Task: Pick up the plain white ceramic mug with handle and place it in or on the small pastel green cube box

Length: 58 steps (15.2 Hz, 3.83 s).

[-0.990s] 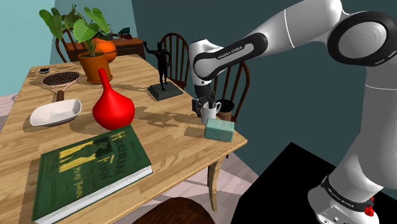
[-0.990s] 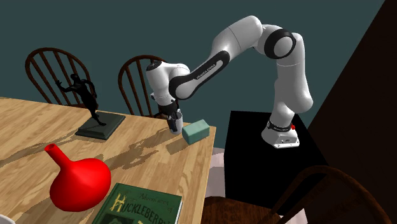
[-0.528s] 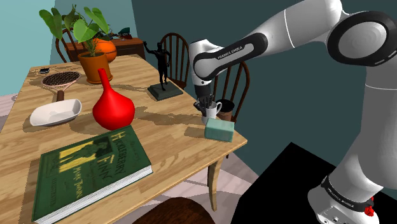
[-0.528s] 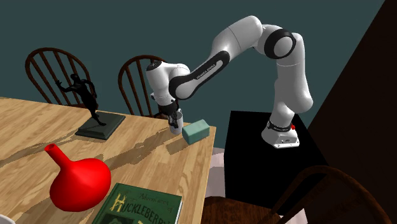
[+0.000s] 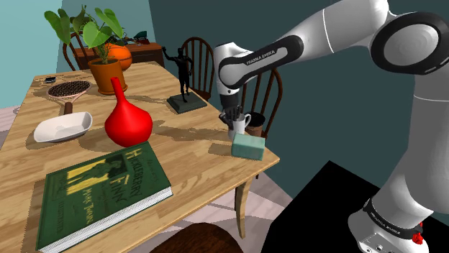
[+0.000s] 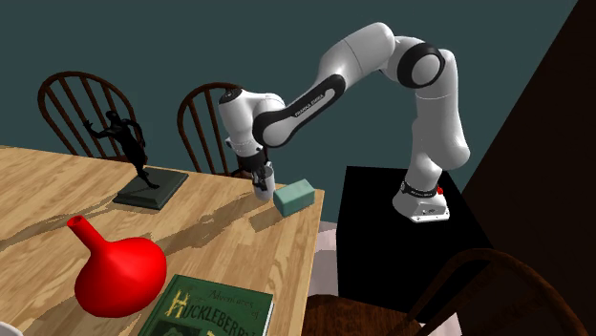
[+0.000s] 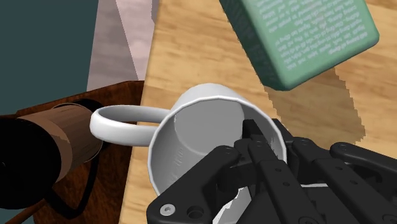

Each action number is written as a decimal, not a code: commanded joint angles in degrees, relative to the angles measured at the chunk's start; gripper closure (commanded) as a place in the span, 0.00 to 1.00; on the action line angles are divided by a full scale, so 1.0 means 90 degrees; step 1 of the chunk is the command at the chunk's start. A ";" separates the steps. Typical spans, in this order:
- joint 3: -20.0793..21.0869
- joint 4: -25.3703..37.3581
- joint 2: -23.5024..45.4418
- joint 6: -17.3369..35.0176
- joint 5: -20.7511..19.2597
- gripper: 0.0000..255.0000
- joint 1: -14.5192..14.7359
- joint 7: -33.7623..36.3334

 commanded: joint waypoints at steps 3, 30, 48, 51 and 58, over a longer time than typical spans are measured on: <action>0.0009 0.0130 -0.0135 -0.0263 0.0022 1.00 -0.0003 -0.0013; 0.0041 0.1989 -0.0461 -0.2444 0.0083 1.00 0.0020 -0.0074; 0.0392 -0.1301 -0.2965 -0.1626 0.0579 1.00 0.0344 0.0553; 0.0396 -0.1530 -0.2940 -0.1372 0.0577 1.00 0.0346 0.0553; 0.0407 -0.2015 -0.2833 -0.0782 0.0563 1.00 0.0352 0.0561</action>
